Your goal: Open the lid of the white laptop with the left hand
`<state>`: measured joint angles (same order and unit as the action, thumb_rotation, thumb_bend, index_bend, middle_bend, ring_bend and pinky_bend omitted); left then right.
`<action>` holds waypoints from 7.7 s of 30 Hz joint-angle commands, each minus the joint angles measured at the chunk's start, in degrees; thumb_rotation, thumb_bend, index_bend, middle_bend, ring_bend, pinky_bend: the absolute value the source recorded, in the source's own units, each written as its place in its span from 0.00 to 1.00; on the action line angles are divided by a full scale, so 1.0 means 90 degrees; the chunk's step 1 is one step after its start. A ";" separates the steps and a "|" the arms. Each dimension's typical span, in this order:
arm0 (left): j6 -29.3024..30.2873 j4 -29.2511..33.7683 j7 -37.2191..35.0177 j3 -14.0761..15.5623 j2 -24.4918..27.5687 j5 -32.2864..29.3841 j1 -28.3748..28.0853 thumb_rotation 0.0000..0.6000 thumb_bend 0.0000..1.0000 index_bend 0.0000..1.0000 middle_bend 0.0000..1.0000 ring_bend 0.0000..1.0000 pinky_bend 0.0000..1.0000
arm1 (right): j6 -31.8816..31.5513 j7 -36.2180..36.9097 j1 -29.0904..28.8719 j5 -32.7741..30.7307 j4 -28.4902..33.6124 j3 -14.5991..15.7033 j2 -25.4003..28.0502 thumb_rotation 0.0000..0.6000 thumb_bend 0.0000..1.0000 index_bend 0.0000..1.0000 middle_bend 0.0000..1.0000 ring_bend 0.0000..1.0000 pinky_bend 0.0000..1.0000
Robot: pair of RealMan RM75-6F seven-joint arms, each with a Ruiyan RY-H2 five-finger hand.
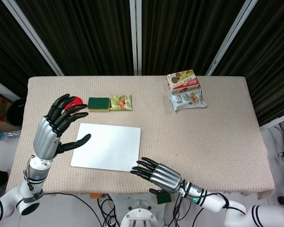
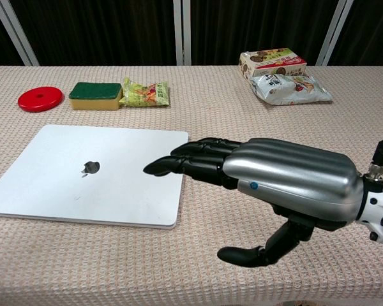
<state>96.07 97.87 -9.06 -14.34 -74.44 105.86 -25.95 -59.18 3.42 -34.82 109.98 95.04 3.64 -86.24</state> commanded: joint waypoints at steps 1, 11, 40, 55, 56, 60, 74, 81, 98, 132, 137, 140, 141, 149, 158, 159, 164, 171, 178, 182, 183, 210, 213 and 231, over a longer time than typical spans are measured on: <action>-0.0048 -0.0064 -0.0030 0.0031 0.0052 -0.0090 -0.0007 1.00 0.19 0.27 0.22 0.11 0.12 | -0.0008 0.0003 -0.0044 -0.0042 0.0004 0.0015 0.0005 1.00 0.29 0.00 0.08 0.00 0.00; -0.0599 -0.0291 0.0045 0.0299 0.0380 -0.0967 0.0216 1.00 0.19 0.27 0.22 0.11 0.12 | -0.0521 0.0016 0.0354 -0.0625 -0.0065 0.0194 0.0478 1.00 0.29 0.00 0.08 0.00 0.00; -0.3578 -0.0551 0.2101 0.1771 -0.0450 -0.1637 0.0018 1.00 0.18 0.22 0.17 0.09 0.10 | -0.2701 0.0118 0.1795 -0.1231 0.0293 -0.0139 0.2439 1.00 0.29 0.00 0.02 0.00 0.00; -0.3844 -0.0690 0.2484 0.2100 -0.0870 -0.1805 0.0097 1.00 0.18 0.22 0.16 0.09 0.10 | -0.2720 0.0406 0.1967 -0.1184 0.0023 -0.0146 0.2200 1.00 0.29 0.00 0.00 0.00 0.00; -0.3837 -0.0727 0.2463 0.2097 -0.0903 -0.1811 0.0102 1.00 0.18 0.22 0.16 0.09 0.10 | -0.2729 0.0407 0.1977 -0.1180 0.0023 -0.0150 0.2199 1.00 0.29 0.00 0.00 0.00 0.00; -0.3801 -0.0991 0.2353 0.2057 -0.1114 -0.1817 0.0101 1.00 0.18 0.22 0.16 0.09 0.10 | -0.2729 0.0408 0.2009 -0.1164 0.0011 -0.0156 0.2185 1.00 0.29 0.00 0.00 0.00 0.00; -0.3679 -0.1478 0.2118 0.1945 -0.1468 -0.1898 0.0107 1.00 0.18 0.22 0.16 0.09 0.10 | -0.2690 0.0520 0.2080 -0.1185 -0.0071 -0.0190 0.2153 1.00 0.29 0.00 0.00 0.00 0.00; -0.3692 -0.1613 0.2012 0.1937 -0.1554 -0.1976 0.0118 1.00 0.18 0.22 0.16 0.09 0.10 | -0.2701 0.0573 0.2102 -0.1171 -0.0101 -0.0214 0.2147 1.00 0.29 0.00 0.00 0.00 0.00; -0.3605 -0.1766 0.1696 0.1887 -0.1678 -0.1927 0.0072 1.00 0.27 0.23 0.16 0.09 0.10 | -0.2769 0.0630 0.2207 -0.1136 -0.0135 -0.0214 0.2150 1.00 0.29 0.00 0.00 0.00 0.00; -0.1318 -0.4332 0.0281 0.1314 -0.3110 -0.0915 -0.0022 1.00 0.68 0.28 0.25 0.13 0.18 | -0.0090 -0.0009 0.0779 -0.0770 0.0123 -0.0060 0.1263 1.00 0.40 0.00 0.05 0.00 0.00; -0.1338 -0.4264 0.0237 0.1317 -0.3075 -0.0949 -0.0060 1.00 0.69 0.27 0.25 0.13 0.18 | 0.0314 0.0018 0.0462 -0.0991 -0.0078 -0.0193 0.0757 1.00 0.43 0.00 0.02 0.00 0.00; -0.1361 -0.4243 0.0228 0.1332 -0.3063 -0.0961 -0.0083 1.00 0.69 0.27 0.25 0.13 0.17 | 0.0442 0.0058 0.0306 -0.1120 -0.0210 -0.0296 0.0529 1.00 0.43 0.00 0.01 0.00 0.00; -0.1364 -0.4237 0.0228 0.1335 -0.3063 -0.0964 -0.0087 1.00 0.69 0.27 0.25 0.13 0.17 | 0.0463 0.0064 0.0266 -0.1152 -0.0248 -0.0324 0.0468 1.00 0.43 0.00 0.01 0.00 0.00; -0.1386 -0.4204 0.0240 0.1345 -0.3056 -0.1002 -0.0127 1.00 0.69 0.27 0.25 0.13 0.17 | 0.0768 0.0022 -0.0097 -0.1466 -0.0445 -0.0519 0.0140 1.00 0.43 0.00 0.01 0.00 0.00; -0.1403 -0.4190 0.0250 0.1358 -0.3056 -0.1021 -0.0170 1.00 0.69 0.27 0.25 0.13 0.17 | 0.1203 -0.0108 -0.0536 -0.1891 -0.0735 -0.0759 -0.0251 1.00 0.43 0.00 0.01 0.00 0.00; -0.1405 -0.4189 0.0255 0.1360 -0.3055 -0.1021 -0.0177 1.00 0.69 0.27 0.25 0.13 0.17 | 0.1317 -0.0104 -0.0610 -0.1999 -0.0802 -0.0803 -0.0319 1.00 0.43 0.00 0.01 0.00 0.00; -0.1421 -0.4210 0.0255 0.1342 -0.3063 -0.1051 -0.0204 1.00 0.69 0.26 0.25 0.13 0.17 | 0.1755 -0.0127 -0.0896 -0.2387 -0.1096 -0.0924 -0.0627 1.00 0.43 0.00 0.01 0.00 0.00; -0.1429 -0.4176 0.0270 0.1289 -0.2981 -0.1063 -0.0280 1.00 0.69 0.26 0.25 0.13 0.17 | 0.2121 -0.0212 -0.1173 -0.2782 -0.1439 -0.0988 -0.0969 1.00 0.43 0.00 0.01 0.00 0.00; -0.1564 -0.4058 0.0166 0.1116 -0.2778 -0.1214 -0.0413 1.00 0.69 0.26 0.24 0.13 0.17 | 0.2396 -0.0537 -0.1375 -0.3110 -0.1565 -0.0981 -0.1138 1.00 0.43 0.00 0.01 0.00 0.00; -0.1728 -0.3955 0.0106 0.0943 -0.2593 -0.1363 -0.0544 1.00 0.69 0.26 0.24 0.12 0.17 | 0.2544 -0.0783 -0.1481 -0.3344 -0.1583 -0.0991 -0.1191 1.00 0.43 0.00 0.01 0.00 0.00; -0.1764 -0.3925 0.0100 0.0902 -0.2544 -0.1394 -0.0576 1.00 0.69 0.26 0.24 0.12 0.17 | 0.2576 -0.0845 -0.1507 -0.3401 -0.1591 -0.0995 -0.1209 1.00 0.43 0.00 0.01 0.00 0.00; -0.4156 -0.4032 0.0415 -0.0461 -0.1584 -0.3035 -0.2233 1.00 0.70 0.24 0.23 0.12 0.16 | 0.2788 -0.1612 -0.1923 -0.4473 -0.1774 -0.1019 -0.1516 1.00 0.43 0.00 0.01 0.00 0.00; -0.4510 -0.4186 0.0528 -0.0571 -0.1558 -0.3305 -0.2430 1.00 0.70 0.24 0.22 0.12 0.16 | 0.2798 -0.1623 -0.1951 -0.4526 -0.1812 -0.1008 -0.1538 1.00 0.43 0.00 0.01 0.00 0.00; -0.5792 -0.4976 0.1322 -0.0853 -0.1369 -0.4962 -0.2843 1.00 0.69 0.23 0.20 0.11 0.14 | 0.2727 -0.1601 -0.2012 -0.4623 -0.1822 -0.0941 -0.1521 1.00 0.43 0.00 0.00 0.00 0.00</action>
<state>44.61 53.62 2.01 -21.89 -87.15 62.13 -51.47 -34.65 -11.00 -52.93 68.38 78.64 -4.83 -99.93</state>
